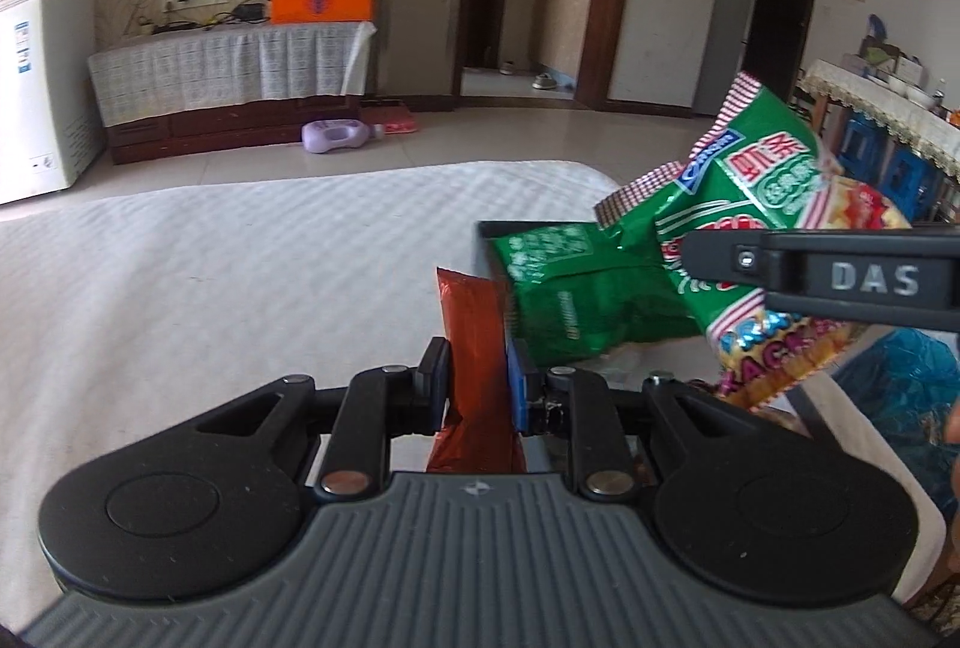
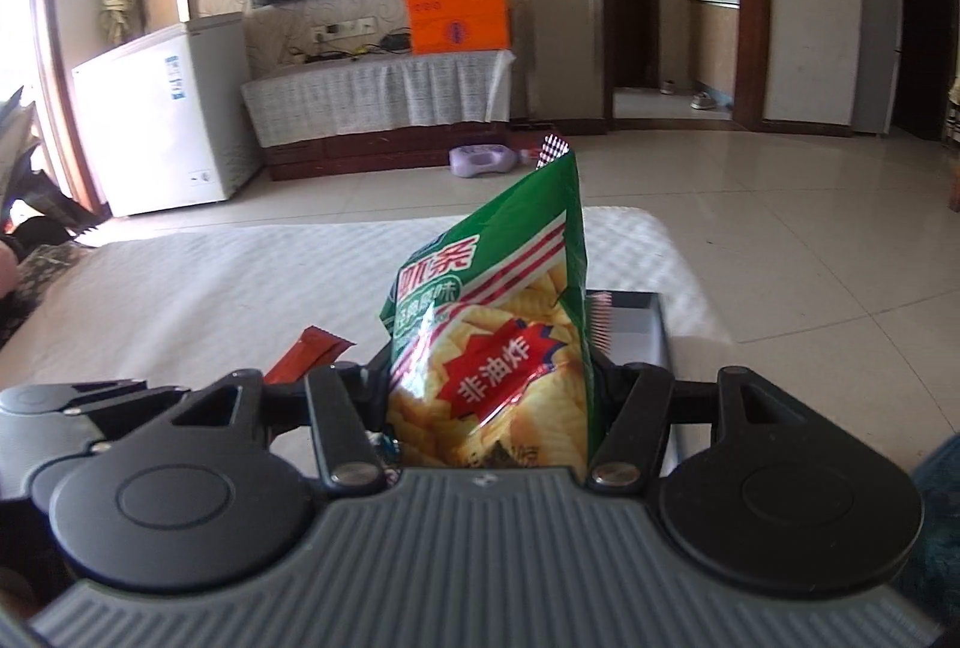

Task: Organize snacks
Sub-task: 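Carry the red bar with the left tool while the right tool carries the cracker bag to the box, then lower the red bar into the box and open the left tool while the right tool releases the cracker bag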

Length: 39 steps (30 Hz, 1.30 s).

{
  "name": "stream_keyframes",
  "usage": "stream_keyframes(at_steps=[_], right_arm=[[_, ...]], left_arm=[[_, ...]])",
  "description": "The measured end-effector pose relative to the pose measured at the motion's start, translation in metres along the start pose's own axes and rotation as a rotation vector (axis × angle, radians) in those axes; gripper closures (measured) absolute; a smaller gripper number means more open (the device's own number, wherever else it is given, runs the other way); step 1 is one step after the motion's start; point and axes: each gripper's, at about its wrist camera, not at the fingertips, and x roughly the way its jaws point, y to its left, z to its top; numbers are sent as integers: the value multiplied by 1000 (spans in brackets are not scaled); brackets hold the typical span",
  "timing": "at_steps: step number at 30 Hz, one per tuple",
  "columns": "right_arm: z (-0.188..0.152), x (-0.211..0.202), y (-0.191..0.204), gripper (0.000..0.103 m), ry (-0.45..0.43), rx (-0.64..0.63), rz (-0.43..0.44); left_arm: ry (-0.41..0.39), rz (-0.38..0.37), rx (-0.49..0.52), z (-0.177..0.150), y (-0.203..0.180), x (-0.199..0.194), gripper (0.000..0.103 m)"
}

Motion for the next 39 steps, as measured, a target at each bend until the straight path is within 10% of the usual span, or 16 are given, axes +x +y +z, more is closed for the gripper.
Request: stream_keyframes(at_steps=[19,22,26,29,39], right_arm=[[-7,23,-6,42,62,-21,1],[-7,28,-6,42,66,-22,2],[-6,29,-9,43,55,-7,-14],[-5,26,-11,43,28,13,-39],[-23,54,-2,40,158,8,23]], left_arm=[[51,-100,62,-27,-49,36,77],[53,-65,60,-30,-47,36,55],[44,-77,68,-31,-41,26,50],[25,-14,91,-32,-38,18,20],[41,-20,83,-35,-19,12,12]])
